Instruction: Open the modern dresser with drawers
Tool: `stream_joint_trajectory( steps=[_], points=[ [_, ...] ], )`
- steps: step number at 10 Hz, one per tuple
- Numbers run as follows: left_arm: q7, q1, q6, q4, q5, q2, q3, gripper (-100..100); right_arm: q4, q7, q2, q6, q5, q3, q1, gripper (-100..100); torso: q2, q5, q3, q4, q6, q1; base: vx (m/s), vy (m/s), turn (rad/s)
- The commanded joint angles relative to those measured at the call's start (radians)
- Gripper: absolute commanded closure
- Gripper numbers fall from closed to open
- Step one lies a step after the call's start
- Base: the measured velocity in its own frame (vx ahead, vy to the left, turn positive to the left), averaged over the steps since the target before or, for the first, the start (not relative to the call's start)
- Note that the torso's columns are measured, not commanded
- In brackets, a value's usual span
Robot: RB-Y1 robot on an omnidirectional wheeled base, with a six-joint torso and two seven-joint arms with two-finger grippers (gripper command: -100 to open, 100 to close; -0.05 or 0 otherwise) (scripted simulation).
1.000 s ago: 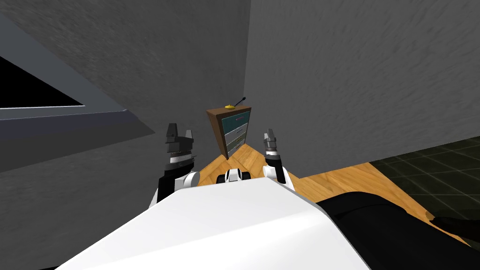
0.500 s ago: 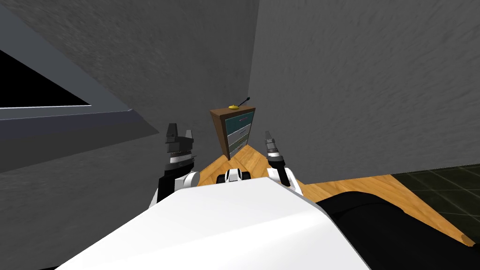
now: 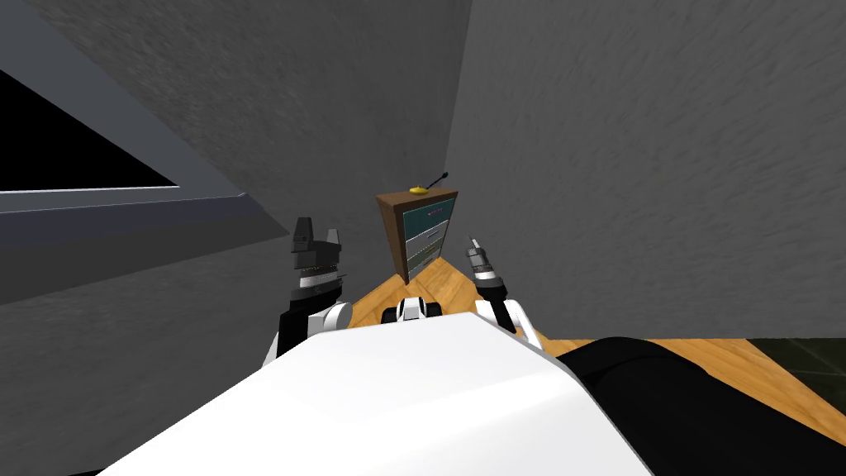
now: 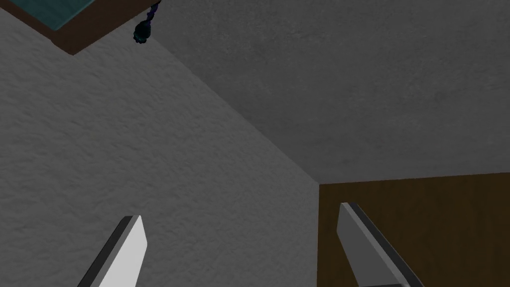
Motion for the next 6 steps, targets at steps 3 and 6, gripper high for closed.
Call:
stream_joint_trajectory(
  steps=[3,6],
  points=[
    [0.000,0.000,0.000,0.000,0.000,0.000,0.000,0,-0.020,0.056,-0.013,0.031,0.132,-0.032,0.048,-100,0.000,0.000,0.000,0.000,0.000,0.000,0.064,0.019,0.108],
    [0.000,0.000,0.000,0.000,0.000,0.000,0.000,0,-0.027,0.080,-0.017,0.043,0.217,-0.045,0.069,-100,0.000,0.000,0.000,0.000,0.000,-0.001,0.064,0.009,0.090]
  ],
)
